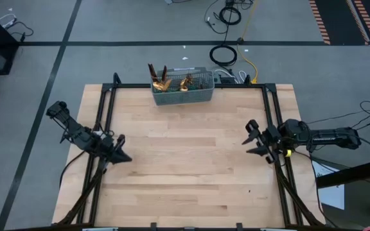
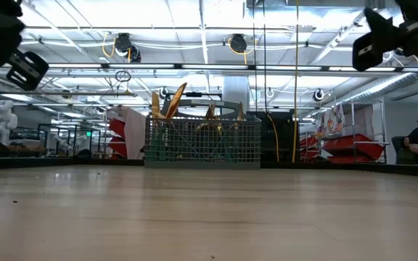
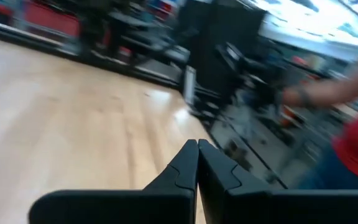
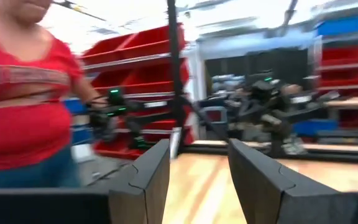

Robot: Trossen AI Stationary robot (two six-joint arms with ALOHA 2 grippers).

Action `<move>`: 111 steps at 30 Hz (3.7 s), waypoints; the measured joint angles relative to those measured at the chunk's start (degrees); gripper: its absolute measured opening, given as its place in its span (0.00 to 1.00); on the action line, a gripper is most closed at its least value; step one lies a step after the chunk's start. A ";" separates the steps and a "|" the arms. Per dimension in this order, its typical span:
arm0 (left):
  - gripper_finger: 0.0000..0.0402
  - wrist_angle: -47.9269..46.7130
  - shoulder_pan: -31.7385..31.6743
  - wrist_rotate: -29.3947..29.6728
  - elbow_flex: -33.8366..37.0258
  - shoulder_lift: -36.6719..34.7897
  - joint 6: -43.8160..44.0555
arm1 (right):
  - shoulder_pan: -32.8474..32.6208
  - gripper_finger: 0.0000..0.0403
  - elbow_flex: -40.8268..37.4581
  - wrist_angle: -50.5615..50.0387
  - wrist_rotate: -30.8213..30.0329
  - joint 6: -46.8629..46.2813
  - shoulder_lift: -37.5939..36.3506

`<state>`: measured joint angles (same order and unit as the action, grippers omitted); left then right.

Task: Sort silverware
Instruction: Return to Home Position

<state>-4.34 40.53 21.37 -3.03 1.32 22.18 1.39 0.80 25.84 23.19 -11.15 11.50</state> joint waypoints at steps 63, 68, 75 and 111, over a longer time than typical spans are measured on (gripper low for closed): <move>0.02 -0.15 -0.02 3.97 0.09 0.31 5.89 | 0.00 0.38 0.00 -9.89 3.88 2.88 0.05; 0.02 -0.15 -0.02 3.97 0.09 0.31 5.89 | 0.00 0.38 0.00 -9.91 3.88 2.86 0.03; 0.02 -0.17 -0.02 3.97 0.09 0.31 5.89 | 0.00 0.38 0.00 -9.91 3.88 2.88 0.03; 0.02 -0.17 -0.02 3.97 0.09 0.31 5.90 | 0.02 0.38 0.00 -9.89 3.88 2.86 0.05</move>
<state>-4.51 40.51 25.34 -2.94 1.63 28.08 1.41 0.80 15.94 27.07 -8.29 11.55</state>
